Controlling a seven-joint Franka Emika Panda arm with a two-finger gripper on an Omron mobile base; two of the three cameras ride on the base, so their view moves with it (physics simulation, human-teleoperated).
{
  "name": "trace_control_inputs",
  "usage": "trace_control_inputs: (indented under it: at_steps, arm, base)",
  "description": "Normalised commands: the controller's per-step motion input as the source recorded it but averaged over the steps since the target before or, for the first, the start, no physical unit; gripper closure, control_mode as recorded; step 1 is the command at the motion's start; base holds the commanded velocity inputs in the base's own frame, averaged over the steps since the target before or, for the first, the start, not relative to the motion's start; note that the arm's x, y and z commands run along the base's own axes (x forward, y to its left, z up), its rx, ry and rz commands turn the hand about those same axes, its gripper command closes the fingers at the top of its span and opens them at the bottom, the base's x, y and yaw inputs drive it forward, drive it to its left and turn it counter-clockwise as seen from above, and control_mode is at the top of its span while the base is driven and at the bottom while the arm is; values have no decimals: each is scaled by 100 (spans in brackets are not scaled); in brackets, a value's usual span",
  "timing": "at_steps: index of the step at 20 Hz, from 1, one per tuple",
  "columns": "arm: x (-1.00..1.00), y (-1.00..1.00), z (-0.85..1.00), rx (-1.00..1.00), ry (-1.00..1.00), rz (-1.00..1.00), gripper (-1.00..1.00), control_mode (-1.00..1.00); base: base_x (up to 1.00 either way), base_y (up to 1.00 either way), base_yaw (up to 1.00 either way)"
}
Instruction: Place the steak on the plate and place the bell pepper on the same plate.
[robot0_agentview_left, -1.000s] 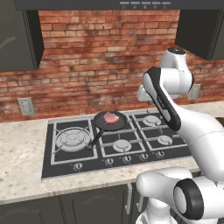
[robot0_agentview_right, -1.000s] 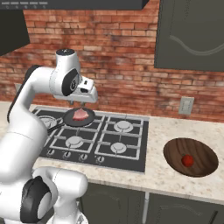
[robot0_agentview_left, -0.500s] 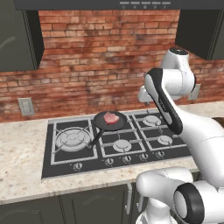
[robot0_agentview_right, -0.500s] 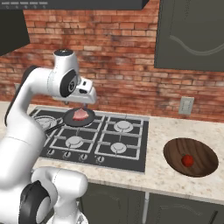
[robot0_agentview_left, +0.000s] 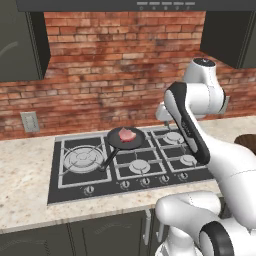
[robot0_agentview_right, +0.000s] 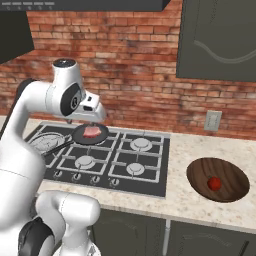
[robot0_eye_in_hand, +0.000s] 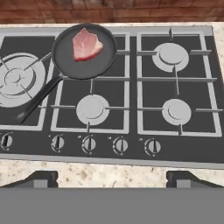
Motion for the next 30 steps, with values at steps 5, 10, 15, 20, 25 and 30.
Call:
trace_control_inputs:
  at_steps: [5, 10, 15, 20, 25, 30]
  arm:
    - [32, 56, -19, 0, -5, 0, -100, -100]
    - [70, 26, -26, 0, -3, 0, -100, -100]
    - [93, 7, -22, 0, 0, 0, -100, -100]
    - [51, 0, -18, 0, 0, 0, -100, -100]
    - [19, 11, -72, 0, 1, 0, -100, -100]
    - [4, 15, -69, 0, 5, 0, -100, -100]
  base:
    - [0, 0, 0]
    - [0, 0, 0]
    - [0, 0, 0]
    - [0, 0, 0]
    - [0, 0, 0]
    - [0, 0, 0]
